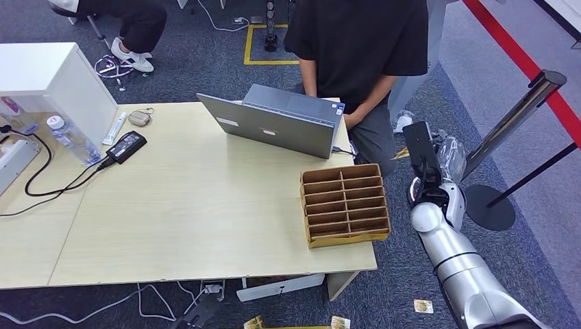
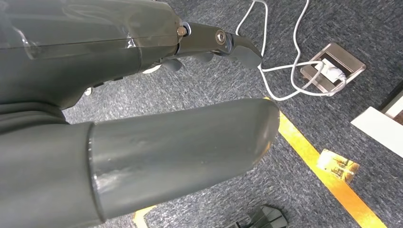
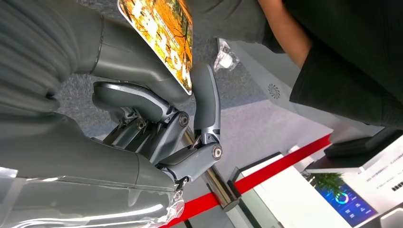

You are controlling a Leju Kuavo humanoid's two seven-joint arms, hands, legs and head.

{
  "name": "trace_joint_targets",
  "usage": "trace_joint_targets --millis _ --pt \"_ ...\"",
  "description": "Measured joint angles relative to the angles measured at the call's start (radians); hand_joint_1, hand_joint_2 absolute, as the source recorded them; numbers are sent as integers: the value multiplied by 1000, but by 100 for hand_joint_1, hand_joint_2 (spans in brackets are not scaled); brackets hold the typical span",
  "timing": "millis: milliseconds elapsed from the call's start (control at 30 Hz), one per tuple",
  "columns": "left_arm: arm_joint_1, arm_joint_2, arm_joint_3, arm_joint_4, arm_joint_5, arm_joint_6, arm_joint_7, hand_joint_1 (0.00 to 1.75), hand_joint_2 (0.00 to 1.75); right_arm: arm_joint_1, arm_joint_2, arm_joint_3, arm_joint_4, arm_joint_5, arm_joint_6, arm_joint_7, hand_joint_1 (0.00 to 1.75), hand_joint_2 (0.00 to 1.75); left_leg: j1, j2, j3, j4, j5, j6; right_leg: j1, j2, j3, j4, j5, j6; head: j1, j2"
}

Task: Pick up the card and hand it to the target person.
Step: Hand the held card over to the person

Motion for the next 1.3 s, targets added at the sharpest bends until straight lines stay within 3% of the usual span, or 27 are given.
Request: trace_joint_targets --millis 1133,1167,1200,1300 --pt "-2 0 -9 0 -3 -2 0 0 0 -39 30 21 22 -41 -12 -12 172 175 0 0 0 0 0 0 0 0 0 0 0 0 0 0" --pt "-2 0 -9 0 -3 -2 0 0 0 -39 31 21 22 -40 -12 -11 165 175 0 0 0 0 0 0 0 0 0 0 0 0 0 0" --pt "-2 0 -10 0 -3 -2 0 0 0 -39 31 21 22 -40 -12 -9 145 175 0 0 0 0 0 0 0 0 0 0 0 0 0 0" --pt "-2 0 -10 0 -4 -2 0 0 0 -39 31 21 22 -40 -14 -3 24 175 0 0 0 0 0 0 0 0 0 0 0 0 0 0"
